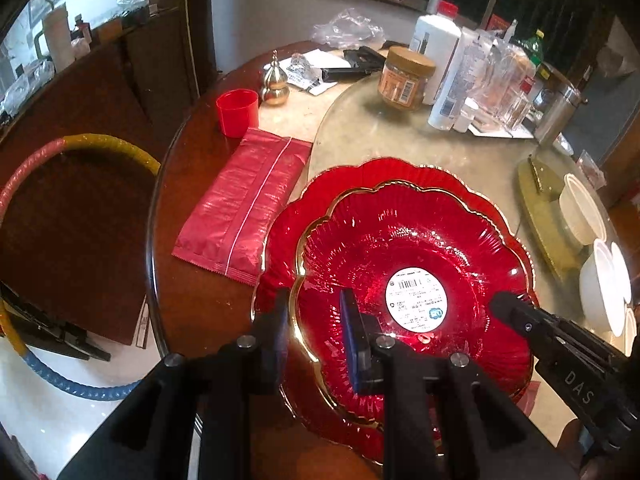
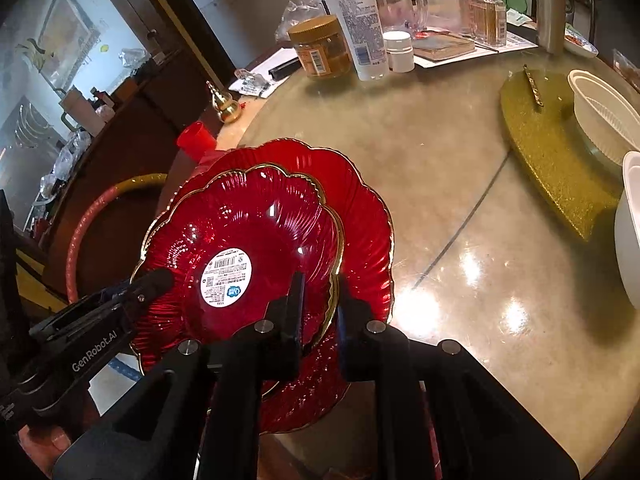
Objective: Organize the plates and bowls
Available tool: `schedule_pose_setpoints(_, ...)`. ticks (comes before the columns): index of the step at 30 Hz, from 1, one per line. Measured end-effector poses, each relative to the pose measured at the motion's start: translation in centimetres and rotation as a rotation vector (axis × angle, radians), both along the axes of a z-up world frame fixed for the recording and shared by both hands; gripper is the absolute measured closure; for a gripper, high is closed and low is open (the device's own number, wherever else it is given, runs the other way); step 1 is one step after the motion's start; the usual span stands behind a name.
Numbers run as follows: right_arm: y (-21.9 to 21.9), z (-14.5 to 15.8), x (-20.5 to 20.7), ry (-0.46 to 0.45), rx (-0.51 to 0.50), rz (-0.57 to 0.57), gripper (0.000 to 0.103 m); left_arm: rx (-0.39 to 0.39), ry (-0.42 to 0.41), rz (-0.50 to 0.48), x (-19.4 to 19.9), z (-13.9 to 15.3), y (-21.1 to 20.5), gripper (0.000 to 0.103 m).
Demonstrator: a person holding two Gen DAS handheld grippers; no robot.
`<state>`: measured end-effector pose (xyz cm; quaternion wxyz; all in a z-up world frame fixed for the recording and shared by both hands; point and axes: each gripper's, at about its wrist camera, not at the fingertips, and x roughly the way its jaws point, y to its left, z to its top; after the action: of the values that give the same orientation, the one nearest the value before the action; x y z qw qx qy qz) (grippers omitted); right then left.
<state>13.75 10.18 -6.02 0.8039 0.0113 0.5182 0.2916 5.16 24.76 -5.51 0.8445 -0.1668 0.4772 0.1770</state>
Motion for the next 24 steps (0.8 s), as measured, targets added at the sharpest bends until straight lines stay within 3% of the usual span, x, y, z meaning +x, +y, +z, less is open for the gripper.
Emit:
schedule_pose_setpoints(9,0.6,0.2,-0.3,-0.02,-0.051,0.02,0.088,0.019,0.01,0.011,0.1,0.0,-0.3,0.075)
schedule_pose_setpoints(14,1.0,0.4,-0.8,-0.051,-0.084,0.036,0.085,0.068,-0.015,0.008,-0.2,1.0,-0.8,0.058)
schedule_pose_setpoints(24,-0.2,2.2,-1.2,-0.127,-0.095,0.011,0.085,0.047,-0.119,0.003,-1.2,3.0,-1.5,0.054)
